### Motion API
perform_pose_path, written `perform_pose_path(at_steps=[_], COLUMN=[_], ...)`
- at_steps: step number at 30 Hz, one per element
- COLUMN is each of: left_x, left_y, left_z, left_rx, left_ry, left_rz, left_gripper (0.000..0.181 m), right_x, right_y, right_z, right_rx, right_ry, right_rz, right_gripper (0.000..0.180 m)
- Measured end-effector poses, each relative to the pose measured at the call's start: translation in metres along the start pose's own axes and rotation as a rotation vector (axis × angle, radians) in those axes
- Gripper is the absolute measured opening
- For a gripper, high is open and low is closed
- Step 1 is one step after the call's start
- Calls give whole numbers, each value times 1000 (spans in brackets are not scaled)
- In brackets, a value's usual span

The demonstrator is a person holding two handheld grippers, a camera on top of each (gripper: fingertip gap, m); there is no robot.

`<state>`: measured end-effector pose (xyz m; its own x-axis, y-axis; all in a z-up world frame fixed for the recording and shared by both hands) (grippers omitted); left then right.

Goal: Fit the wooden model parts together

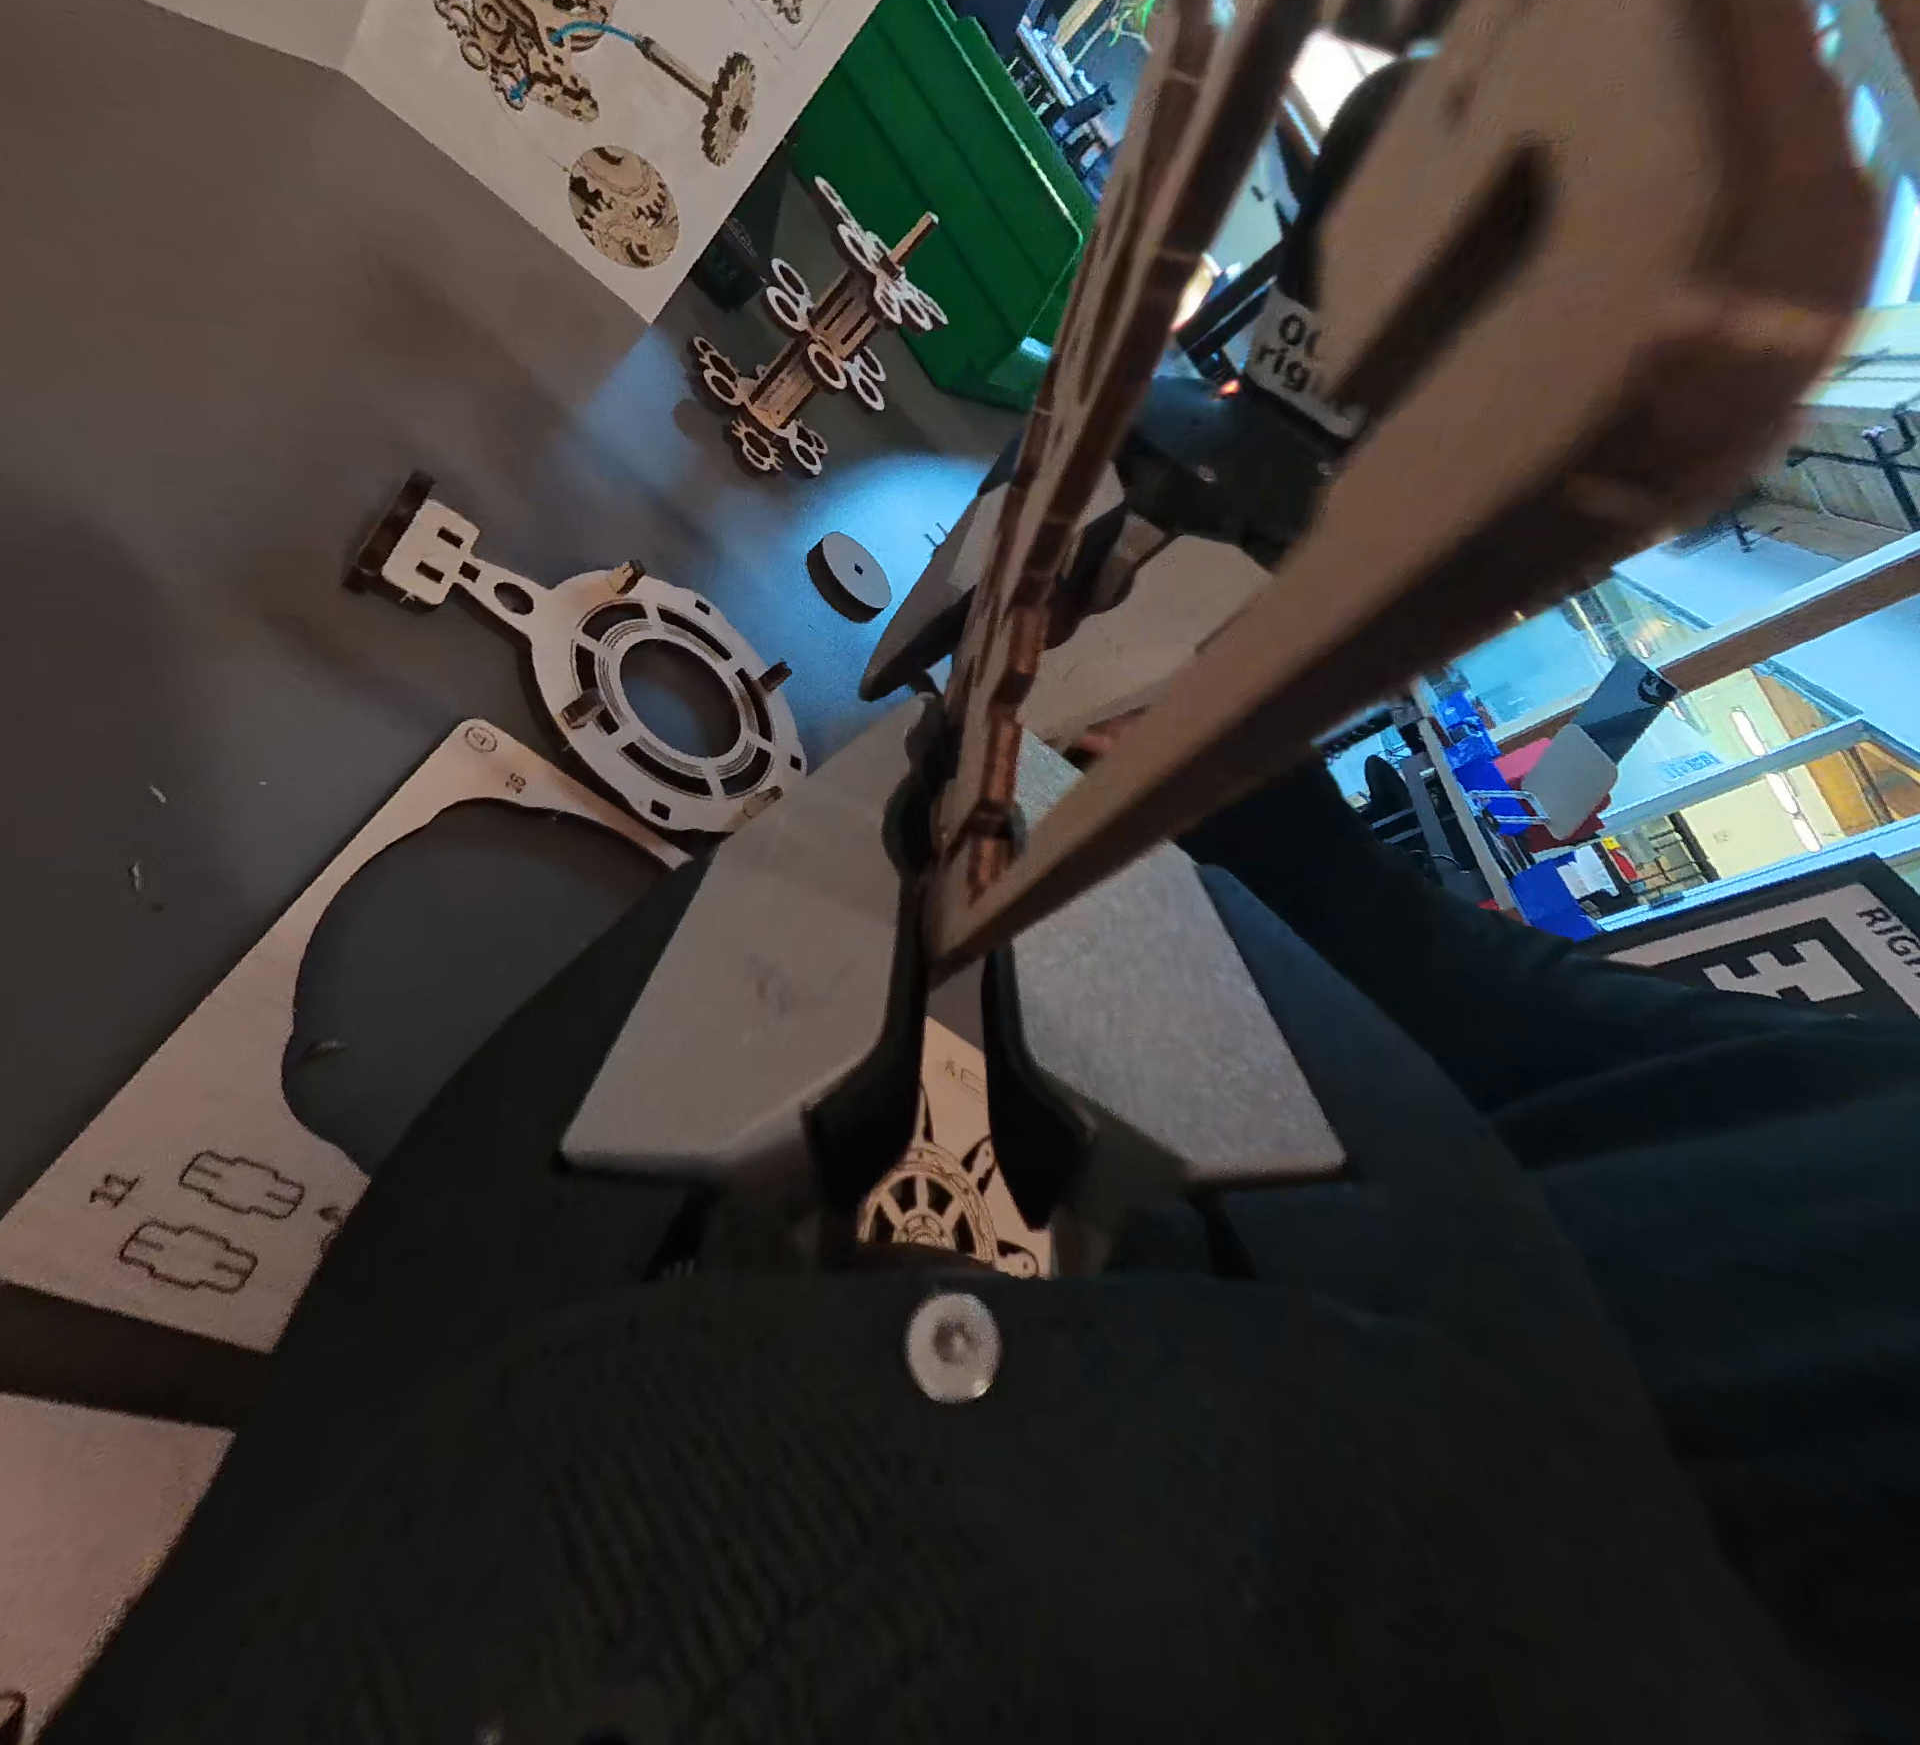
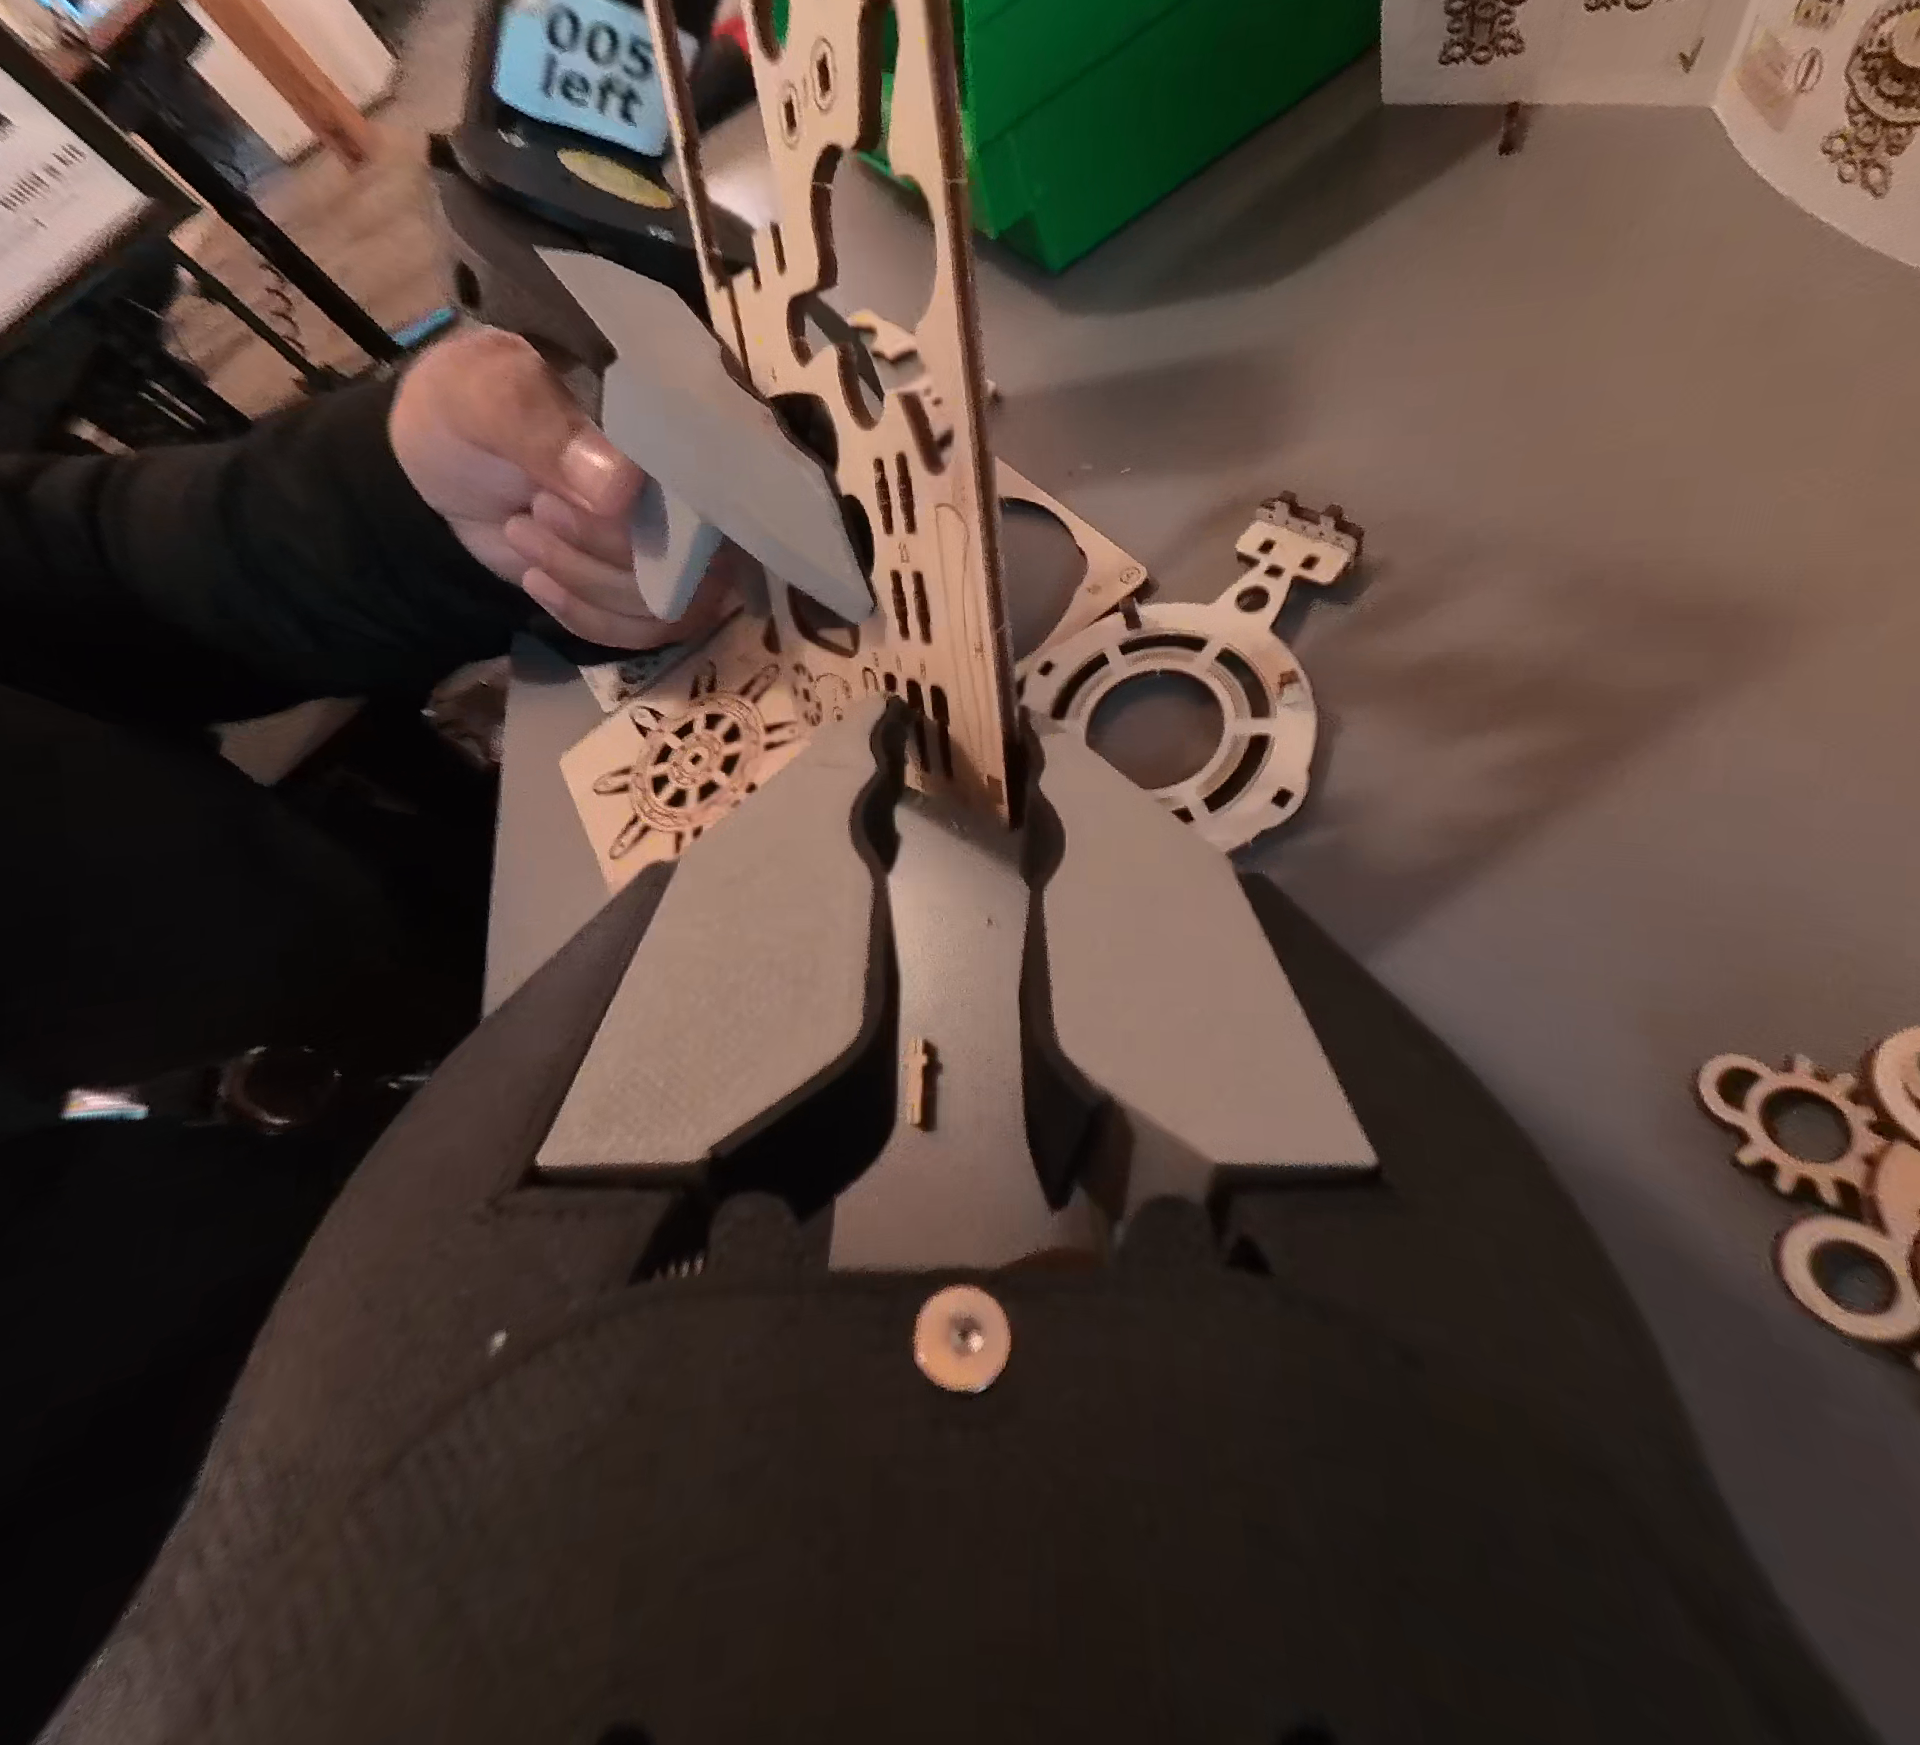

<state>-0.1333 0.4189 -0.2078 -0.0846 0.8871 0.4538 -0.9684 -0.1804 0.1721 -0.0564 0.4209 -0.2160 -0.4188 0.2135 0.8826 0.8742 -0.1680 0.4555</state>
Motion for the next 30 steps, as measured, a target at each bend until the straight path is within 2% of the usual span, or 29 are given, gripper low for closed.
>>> perform_pose_path(at_steps=[9,14,15,16,18,21,23,25,29,30], left_x=[3,6,6,6,8,12,11,11,11,11], left_y=[3,4,4,3,2,5,6,4,4,3], left_z=[-6,-8,-8,-9,-11,-9,-4,-4,-5,-5], left_rx=[36,39,42,66,73,39,-22,-6,-7,0], left_ry=[22,19,20,9,6,7,22,8,17,10], left_rz=[6,18,17,17,23,49,41,42,38,37], left_gripper=[0,0,6,1,6,0,0,1,0,0], right_x=[1,4,3,2,1,7,11,10,4,4], right_y=[-8,-9,-10,-10,-12,-10,-5,1,9,9], right_z=[0,-1,-1,0,4,7,8,9,13,10], right_rx=[-150,-289,-297,-298,-295,-296,-164,-84,-193,-204], right_ry=[100,230,242,244,236,189,69,-17,91,128], right_rz=[-99,-177,-181,-189,-181,-102,9,88,24,9], right_gripper=[15,16,16,16,16,19,23,26,27,20])
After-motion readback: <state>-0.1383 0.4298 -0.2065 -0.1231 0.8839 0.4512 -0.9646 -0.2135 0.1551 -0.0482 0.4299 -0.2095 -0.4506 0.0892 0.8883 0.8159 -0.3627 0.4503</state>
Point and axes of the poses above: each gripper's, where its closed fingertips meet, y back along the fingers, x out of its top, z = x × y across the jaws, the point moved 4 cm from there along y, back along the fingers, and after that the axes turned 15 degrees about y, right-handed, at the moved point
